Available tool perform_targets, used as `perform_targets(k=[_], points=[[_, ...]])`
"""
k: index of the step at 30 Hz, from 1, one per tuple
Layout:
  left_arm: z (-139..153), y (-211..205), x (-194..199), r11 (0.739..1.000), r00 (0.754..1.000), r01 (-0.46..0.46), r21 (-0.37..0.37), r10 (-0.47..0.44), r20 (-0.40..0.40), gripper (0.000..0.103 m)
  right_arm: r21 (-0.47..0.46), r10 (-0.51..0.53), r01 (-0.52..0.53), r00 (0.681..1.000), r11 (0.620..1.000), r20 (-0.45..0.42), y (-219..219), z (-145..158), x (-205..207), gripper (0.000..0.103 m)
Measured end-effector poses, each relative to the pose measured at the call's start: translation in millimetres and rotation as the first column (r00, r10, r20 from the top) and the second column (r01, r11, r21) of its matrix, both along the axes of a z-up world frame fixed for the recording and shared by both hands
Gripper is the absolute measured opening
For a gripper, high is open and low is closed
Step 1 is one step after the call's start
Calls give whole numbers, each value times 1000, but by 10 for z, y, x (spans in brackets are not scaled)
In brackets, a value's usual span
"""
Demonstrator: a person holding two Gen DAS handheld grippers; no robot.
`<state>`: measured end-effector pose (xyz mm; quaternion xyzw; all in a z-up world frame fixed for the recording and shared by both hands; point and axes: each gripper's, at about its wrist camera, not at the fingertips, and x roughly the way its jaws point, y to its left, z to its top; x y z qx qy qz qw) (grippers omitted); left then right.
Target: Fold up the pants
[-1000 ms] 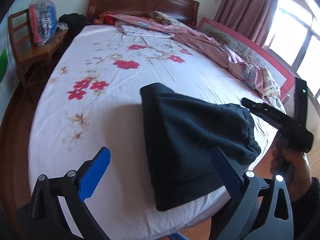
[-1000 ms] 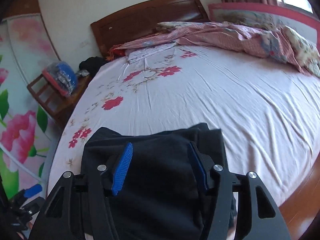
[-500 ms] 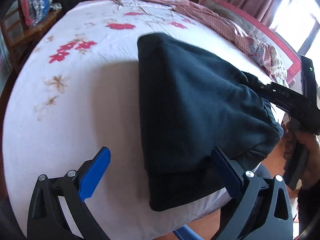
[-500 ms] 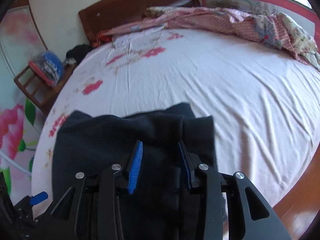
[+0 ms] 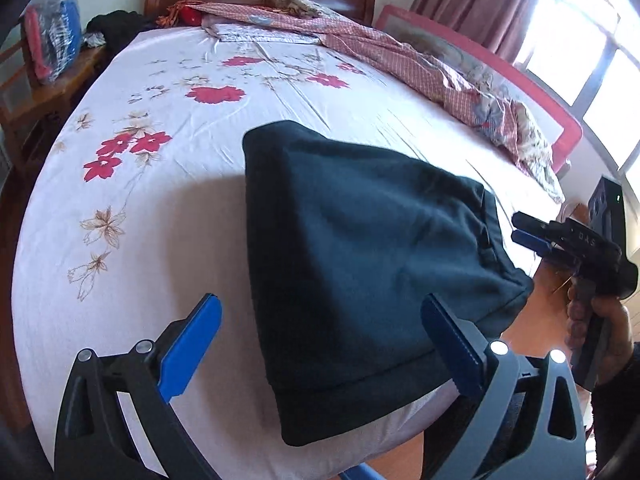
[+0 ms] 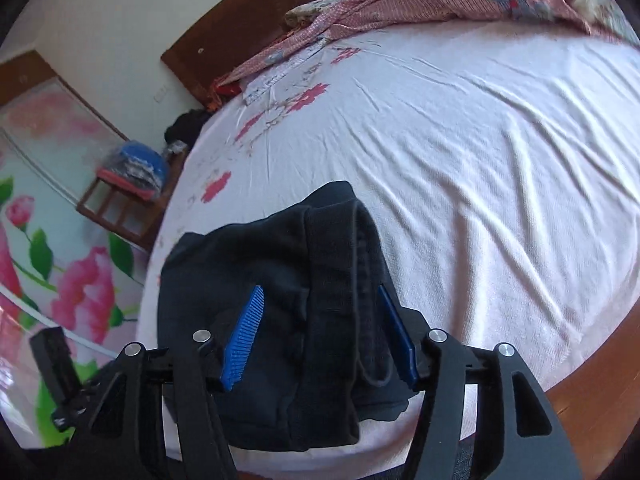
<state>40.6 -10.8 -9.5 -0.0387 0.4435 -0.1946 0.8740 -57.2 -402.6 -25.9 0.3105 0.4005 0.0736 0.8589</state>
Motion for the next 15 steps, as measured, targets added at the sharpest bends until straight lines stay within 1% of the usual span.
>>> perform_targets(k=[2,3,5,7,8,9,11,14,15], points=[[20,65,82,1000,1000,-12,13,12,-15,100,71,20,-17,999,997,-37,-165,-140,41,58],[33,88,125,1000,999,-17,24,18,-28,100,88,27,-24,999,996,-36,-198,-181,51,58],[37,119,219,1000,999,-10,16,11,-35,101,144,51,-43,998,989,-46,-224,-279,106,58],[16,112,304,1000,998,3,22,-2,-57,101,156,72,-62,996,986,-60,-196,-345,168,58],[2,111,337,1000,997,6,10,-5,-72,101,148,79,-68,994,987,-70,-173,-376,194,58],[-22,118,367,1000,996,9,-17,-10,-92,101,141,78,-67,994,988,-77,-159,-405,209,58],[-86,151,424,996,990,-8,-89,-4,-139,101,174,99,-84,992,981,-76,-132,-461,249,58],[-226,224,521,978,975,-56,-202,11,-222,101,203,104,-85,991,975,-83,-120,-546,273,59],[-277,255,555,970,968,-81,-229,22,-249,101,209,94,-75,992,975,-86,-149,-572,268,67]])
